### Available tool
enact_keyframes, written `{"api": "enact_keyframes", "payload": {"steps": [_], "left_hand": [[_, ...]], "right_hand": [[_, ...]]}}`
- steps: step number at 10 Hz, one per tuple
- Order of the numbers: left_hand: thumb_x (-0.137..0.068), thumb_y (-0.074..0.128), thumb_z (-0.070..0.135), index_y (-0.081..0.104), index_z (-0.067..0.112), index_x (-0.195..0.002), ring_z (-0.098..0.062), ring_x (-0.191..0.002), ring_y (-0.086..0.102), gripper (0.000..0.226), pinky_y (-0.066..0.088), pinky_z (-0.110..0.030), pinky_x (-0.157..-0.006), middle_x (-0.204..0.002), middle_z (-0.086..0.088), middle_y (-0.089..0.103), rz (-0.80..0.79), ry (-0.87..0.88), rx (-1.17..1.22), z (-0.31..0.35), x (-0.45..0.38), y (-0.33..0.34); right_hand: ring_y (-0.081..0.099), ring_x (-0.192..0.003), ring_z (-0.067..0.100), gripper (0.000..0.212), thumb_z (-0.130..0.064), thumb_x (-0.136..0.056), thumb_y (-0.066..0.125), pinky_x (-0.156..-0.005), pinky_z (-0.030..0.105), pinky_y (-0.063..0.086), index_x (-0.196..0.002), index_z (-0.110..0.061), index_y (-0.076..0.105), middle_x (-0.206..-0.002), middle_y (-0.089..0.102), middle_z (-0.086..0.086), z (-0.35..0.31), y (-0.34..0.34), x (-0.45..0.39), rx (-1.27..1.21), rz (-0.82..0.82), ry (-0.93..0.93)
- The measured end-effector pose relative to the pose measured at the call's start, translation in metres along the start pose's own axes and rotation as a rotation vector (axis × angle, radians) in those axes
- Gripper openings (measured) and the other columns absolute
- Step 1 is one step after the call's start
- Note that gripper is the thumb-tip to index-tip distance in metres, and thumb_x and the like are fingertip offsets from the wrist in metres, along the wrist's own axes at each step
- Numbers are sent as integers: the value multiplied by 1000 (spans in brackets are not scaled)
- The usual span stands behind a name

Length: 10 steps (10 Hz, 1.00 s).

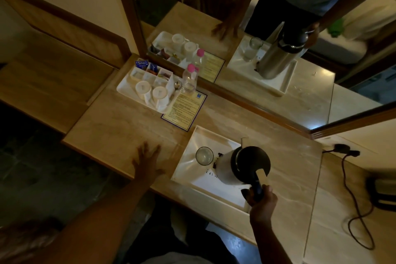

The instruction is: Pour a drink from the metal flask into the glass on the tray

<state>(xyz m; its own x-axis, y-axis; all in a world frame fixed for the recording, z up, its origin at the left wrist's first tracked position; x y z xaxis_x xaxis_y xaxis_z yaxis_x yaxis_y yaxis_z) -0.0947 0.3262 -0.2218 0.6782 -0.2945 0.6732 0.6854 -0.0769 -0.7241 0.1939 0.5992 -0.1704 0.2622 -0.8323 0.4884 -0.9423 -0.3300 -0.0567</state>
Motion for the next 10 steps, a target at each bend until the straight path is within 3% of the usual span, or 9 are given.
{"api": "enact_keyframes", "payload": {"steps": [1,2,3,4,5,6,7,8,10], "left_hand": [[-93,73,48,1,37,-168,-42,-162,-15,104,17,-69,-125,-174,-13,-21,4,1,15,-1,0,-1],[-93,73,48,1,37,-168,-42,-162,-14,104,17,-69,-125,-174,-13,-21,11,1,4,1,2,-2],[-93,73,48,2,37,-168,-41,-162,-13,104,18,-69,-125,-174,-13,-19,15,-1,3,3,5,-3],[-94,72,49,2,37,-168,-41,-162,-12,103,18,-68,-126,-174,-13,-18,20,2,-8,3,10,-5],[-94,71,51,1,37,-168,-40,-163,-11,103,18,-66,-127,-175,-12,-17,31,7,-15,3,15,-7],[-96,70,49,3,36,-168,-37,-164,-8,100,21,-61,-128,-175,-12,-13,49,14,-2,4,27,-14],[-100,68,42,9,33,-169,-33,-165,0,92,25,-52,-129,-176,-12,-6,98,22,-4,5,42,-19],[-103,63,42,18,28,-168,-28,-164,11,81,28,-45,-129,-176,-8,5,159,9,43,0,65,-24],[-110,48,45,30,24,-164,-17,-159,29,61,30,-32,-127,-170,1,28,309,-67,151,-39,128,-23]], "right_hand": [[36,-43,12,47,-17,-107,32,-70,34,40,-60,-15,35,-56,31,2,4,-5,-1,50,11,-24],[45,-47,12,47,-26,-101,39,-74,37,53,-55,-19,46,-55,39,-1,9,-10,-2,50,-9,-41],[49,-48,14,48,-42,-91,41,-62,32,57,-48,-24,54,-49,45,-7,6,-10,0,53,-82,-53],[50,-43,14,56,-44,-97,33,-54,33,40,-53,-24,59,-46,52,0,-9,-9,8,170,-151,-197],[65,-71,9,50,-44,-102,28,-69,35,45,-77,-40,71,-73,72,-15,-30,-21,9,286,-63,-314],[63,-101,12,38,-49,-107,28,-88,49,50,-100,-41,64,-101,68,-19,-65,-31,6,369,-6,-453],[56,-115,0,40,-54,-105,35,-94,43,49,-124,-27,57,-123,61,-11,-106,-21,-2,489,-59,-608],[48,-126,-6,41,-53,-102,41,-99,26,40,-135,-32,51,-136,54,-16,-154,23,3,625,-246,-787],[53,-130,14,45,-53,-100,48,-105,39,45,-138,-27,52,-142,56,-4,-142,181,93,1000,-846,-1226]]}}
Point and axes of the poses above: each hand's wrist, its own x-axis away from the middle knuckle, its own y-axis out of the palm, z = x × y, the point moved 6 cm from there along -x, towards the middle knuckle
